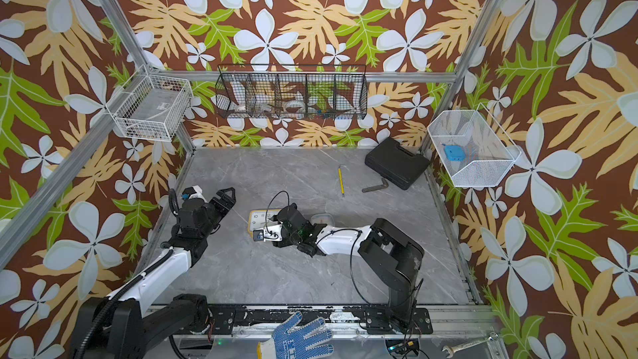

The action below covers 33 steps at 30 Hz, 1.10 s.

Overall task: Insert the battery into the alarm
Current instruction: Adjust the alarm at the center of the board.

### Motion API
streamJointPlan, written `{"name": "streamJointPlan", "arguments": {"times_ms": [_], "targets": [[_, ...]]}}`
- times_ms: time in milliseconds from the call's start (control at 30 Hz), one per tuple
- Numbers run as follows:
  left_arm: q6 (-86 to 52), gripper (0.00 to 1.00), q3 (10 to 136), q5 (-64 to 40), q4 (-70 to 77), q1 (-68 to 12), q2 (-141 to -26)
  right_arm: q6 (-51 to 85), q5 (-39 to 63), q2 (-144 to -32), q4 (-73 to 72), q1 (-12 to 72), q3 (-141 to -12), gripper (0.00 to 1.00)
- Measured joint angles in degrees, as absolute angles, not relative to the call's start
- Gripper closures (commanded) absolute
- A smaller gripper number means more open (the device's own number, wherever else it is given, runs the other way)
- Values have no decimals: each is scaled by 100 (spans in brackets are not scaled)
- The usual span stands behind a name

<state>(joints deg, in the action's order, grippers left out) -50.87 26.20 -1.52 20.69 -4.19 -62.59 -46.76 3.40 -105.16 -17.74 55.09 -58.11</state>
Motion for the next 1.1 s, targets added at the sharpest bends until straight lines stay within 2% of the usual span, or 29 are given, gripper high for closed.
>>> {"name": "streamJointPlan", "arguments": {"times_ms": [467,733,1100], "targets": [[-5120,8,2650,-163,1953,-403,-6445,-4805,-47,-11111,-1708,5664,-6040,55],[-5081,8,2663,-174,1865,-401,-6458,-4834,-478,-11225,-1844,5784,-6027,70],[-5061,9,2663,-174,1831,-401,-6523,-4893,-854,-11142,-2088,5865,-5848,81]]}}
